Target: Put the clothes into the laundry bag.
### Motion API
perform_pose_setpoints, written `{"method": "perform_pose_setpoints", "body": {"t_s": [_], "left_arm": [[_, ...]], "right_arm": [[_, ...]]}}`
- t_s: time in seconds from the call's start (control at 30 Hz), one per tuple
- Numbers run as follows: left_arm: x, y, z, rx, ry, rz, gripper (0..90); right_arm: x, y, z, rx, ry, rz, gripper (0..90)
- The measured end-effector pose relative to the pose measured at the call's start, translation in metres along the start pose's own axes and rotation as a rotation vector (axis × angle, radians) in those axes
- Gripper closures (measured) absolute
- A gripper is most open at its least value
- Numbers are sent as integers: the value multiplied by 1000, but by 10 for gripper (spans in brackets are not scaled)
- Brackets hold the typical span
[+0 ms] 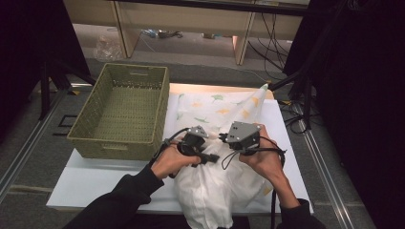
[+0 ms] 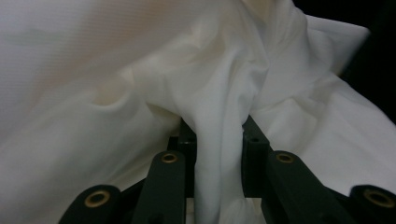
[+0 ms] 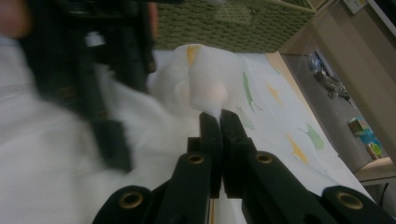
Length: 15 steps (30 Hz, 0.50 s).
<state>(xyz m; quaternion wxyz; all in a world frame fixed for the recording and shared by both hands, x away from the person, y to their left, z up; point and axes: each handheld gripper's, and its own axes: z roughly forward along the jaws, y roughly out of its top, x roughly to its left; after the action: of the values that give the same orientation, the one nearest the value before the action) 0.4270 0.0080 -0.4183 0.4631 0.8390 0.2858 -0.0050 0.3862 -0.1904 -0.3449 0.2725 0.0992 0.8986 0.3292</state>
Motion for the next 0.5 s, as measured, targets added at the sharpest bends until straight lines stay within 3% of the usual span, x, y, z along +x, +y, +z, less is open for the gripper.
{"method": "perform_pose_setpoints", "body": {"t_s": [0.1, 0.2, 0.27, 0.37, 0.4, 0.47, 0.5], "left_arm": [[20, 1, 4, -24, 58, -67, 757], [22, -4, 12, -17, 94, -65, 752], [21, -7, 10, -19, 93, -61, 746], [23, -8, -2, -47, 78, -103, 730], [22, -9, -4, -52, 70, -113, 710], [18, -10, -9, -43, 48, -115, 589], [15, -10, -13, -40, 49, -96, 508]], "right_arm": [[-1, 4, -5, -22, 0, -21, 900], [0, 4, -3, -11, 4, -22, 900], [0, 2, 0, -2, 6, -15, 900], [-1, -2, 1, 8, 11, -5, 900], [-1, -4, 0, 17, 6, 20, 900], [-1, -4, 0, 19, 6, 20, 900], [-1, -4, 0, 20, 6, 20, 900]]}}
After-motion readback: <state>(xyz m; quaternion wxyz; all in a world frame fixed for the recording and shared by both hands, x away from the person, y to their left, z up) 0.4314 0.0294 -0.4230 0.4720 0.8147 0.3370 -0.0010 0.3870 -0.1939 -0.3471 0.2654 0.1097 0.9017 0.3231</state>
